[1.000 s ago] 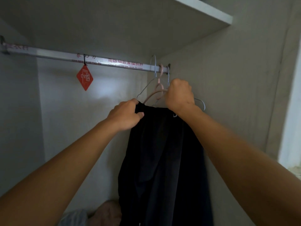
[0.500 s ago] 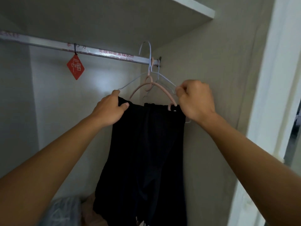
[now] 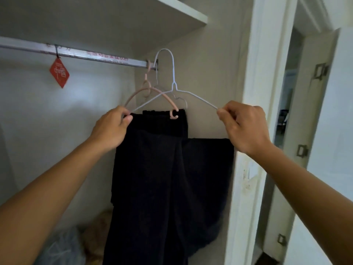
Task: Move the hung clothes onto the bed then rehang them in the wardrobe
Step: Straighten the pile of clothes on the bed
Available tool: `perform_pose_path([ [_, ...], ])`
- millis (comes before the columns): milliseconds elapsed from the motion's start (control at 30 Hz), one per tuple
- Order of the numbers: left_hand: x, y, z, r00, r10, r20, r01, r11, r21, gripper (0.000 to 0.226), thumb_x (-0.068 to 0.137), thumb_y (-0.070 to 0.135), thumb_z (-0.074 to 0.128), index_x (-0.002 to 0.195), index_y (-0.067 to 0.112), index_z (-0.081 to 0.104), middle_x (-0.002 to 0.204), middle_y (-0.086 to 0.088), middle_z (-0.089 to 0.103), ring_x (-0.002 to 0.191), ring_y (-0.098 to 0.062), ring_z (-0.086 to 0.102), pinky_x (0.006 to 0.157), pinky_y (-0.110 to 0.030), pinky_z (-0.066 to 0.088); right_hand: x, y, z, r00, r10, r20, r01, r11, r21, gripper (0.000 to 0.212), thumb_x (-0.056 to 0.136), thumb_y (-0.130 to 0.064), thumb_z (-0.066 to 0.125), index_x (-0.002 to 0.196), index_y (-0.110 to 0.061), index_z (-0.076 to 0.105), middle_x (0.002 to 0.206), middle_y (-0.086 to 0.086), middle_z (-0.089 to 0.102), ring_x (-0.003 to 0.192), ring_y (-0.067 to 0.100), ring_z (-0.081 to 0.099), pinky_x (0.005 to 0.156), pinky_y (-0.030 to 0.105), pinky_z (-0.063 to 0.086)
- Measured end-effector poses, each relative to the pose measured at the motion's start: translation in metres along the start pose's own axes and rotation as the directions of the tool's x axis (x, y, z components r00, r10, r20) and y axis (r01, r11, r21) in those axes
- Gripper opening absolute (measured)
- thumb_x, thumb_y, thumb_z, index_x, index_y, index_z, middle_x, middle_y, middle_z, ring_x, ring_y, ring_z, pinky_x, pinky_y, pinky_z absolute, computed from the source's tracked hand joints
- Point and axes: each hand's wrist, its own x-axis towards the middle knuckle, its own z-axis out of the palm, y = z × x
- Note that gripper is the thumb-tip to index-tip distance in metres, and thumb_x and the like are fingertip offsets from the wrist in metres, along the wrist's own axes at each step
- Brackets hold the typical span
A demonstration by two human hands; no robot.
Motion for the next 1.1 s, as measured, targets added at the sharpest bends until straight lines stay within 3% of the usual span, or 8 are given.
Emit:
perform_pose_path([
  [67, -0.010, 0.005, 0.006, 0.999, 0.006, 0.049, -0.005, 0.999, -0.032, 0.029, 0.102, 0.032, 0.046, 0.126, 0.015, 0.050, 0.125, -0.011, 0.060, 0.110, -0.032, 0.056, 0.087, -0.040, 0.044, -0.016, -0.002, -0.019, 1.000, 0.010, -0.007, -0.010, 1.000, -0.007, 0.031, 0.100, -0.027, 0.053, 0.076, -0.011, 0.064, 0.051, -0.005, 0.052, 0.045, 0.013, 0.048, 0.051, 0.029, 0.039],
  [233, -0.035, 0.033, 0.028, 0.985, 0.073, 0.155, -0.038, 0.975, -0.217, 0.053, 0.102, 0.030, 0.047, 0.150, 0.020, 0.027, 0.148, -0.012, 0.043, 0.133, -0.031, 0.044, 0.107, -0.044, 0.038, -0.053, -0.005, -0.081, 0.994, 0.109, -0.009, -0.110, 0.993, -0.051, 0.031, 0.100, -0.029, 0.053, 0.079, -0.012, 0.066, 0.055, -0.002, 0.057, 0.049, 0.019, 0.054, 0.053, 0.033, 0.047],
  [300, -0.040, 0.052, 0.039, 0.986, 0.119, 0.116, -0.086, 0.963, -0.257, 0.046, 0.102, 0.029, 0.047, 0.145, 0.019, 0.038, 0.139, -0.011, 0.049, 0.125, -0.030, 0.050, 0.101, -0.042, 0.042, -0.068, -0.004, -0.111, 0.989, 0.146, -0.023, -0.147, 0.987, -0.067, 0.029, 0.100, -0.027, 0.054, 0.077, -0.013, 0.065, 0.054, -0.003, 0.056, 0.050, 0.019, 0.055, 0.054, 0.033, 0.047],
  [400, -0.050, 0.093, 0.051, 0.978, 0.206, 0.046, -0.179, 0.927, -0.329, 0.021, 0.102, 0.020, 0.047, 0.113, 0.011, 0.062, 0.103, -0.007, 0.057, 0.097, -0.026, 0.057, 0.079, -0.031, 0.038, -0.092, 0.001, -0.157, 0.978, 0.200, -0.055, -0.206, 0.972, -0.114, 0.029, 0.099, -0.024, 0.057, 0.077, -0.009, 0.067, 0.054, 0.001, 0.057, 0.049, 0.019, 0.054, 0.052, 0.027, 0.043],
  [533, -0.071, 0.160, 0.062, 0.954, 0.299, 0.031, -0.252, 0.850, -0.463, 0.018, 0.101, 0.012, 0.047, 0.091, 0.008, 0.062, 0.089, -0.004, 0.060, 0.083, -0.018, 0.053, 0.067, -0.020, 0.036, -0.127, 0.012, -0.225, 0.951, 0.303, -0.066, -0.310, 0.927, -0.212, 0.026, 0.099, -0.021, 0.056, 0.080, -0.007, 0.068, 0.054, -0.001, 0.056, 0.047, 0.017, 0.051, 0.052, 0.024, 0.039],
  [733, -0.121, 0.276, 0.083, 0.908, 0.415, 0.050, -0.308, 0.745, -0.592, 0.018, 0.099, 0.013, 0.049, 0.090, 0.010, 0.064, 0.092, -0.008, 0.064, 0.086, -0.022, 0.056, 0.074, -0.028, 0.035, -0.184, 0.031, -0.333, 0.855, 0.518, -0.043, -0.510, 0.821, -0.254, 0.020, 0.100, -0.010, 0.050, 0.093, -0.017, 0.068, 0.073, -0.004, 0.068, 0.058, 0.011, 0.061, 0.056, 0.014, 0.047],
  [867, -0.177, 0.359, 0.092, 0.876, 0.469, 0.108, -0.276, 0.673, -0.686, 0.018, 0.102, 0.015, 0.048, 0.097, 0.015, 0.065, 0.092, 0.004, 0.063, 0.085, -0.011, 0.056, 0.079, -0.028, 0.042, -0.227, 0.043, -0.415, 0.791, 0.608, -0.069, -0.603, 0.755, -0.259, 0.024, 0.098, -0.004, 0.050, 0.096, -0.017, 0.070, 0.078, -0.004, 0.070, 0.068, 0.008, 0.065, 0.070, 0.024, 0.055],
  [1100, -0.279, 0.492, 0.095, 0.825, 0.548, 0.139, -0.181, 0.490, -0.853, 0.010, 0.097, 0.017, 0.059, 0.096, 0.022, 0.068, 0.087, 0.012, 0.064, 0.083, -0.001, 0.057, 0.074, -0.018, 0.042, -0.302, 0.055, -0.556, 0.700, 0.682, -0.214, -0.713, 0.644, -0.278, 0.022, 0.096, -0.005, 0.053, 0.090, -0.019, 0.070, 0.074, -0.002, 0.069, 0.065, 0.008, 0.063, 0.071, 0.028, 0.054],
])
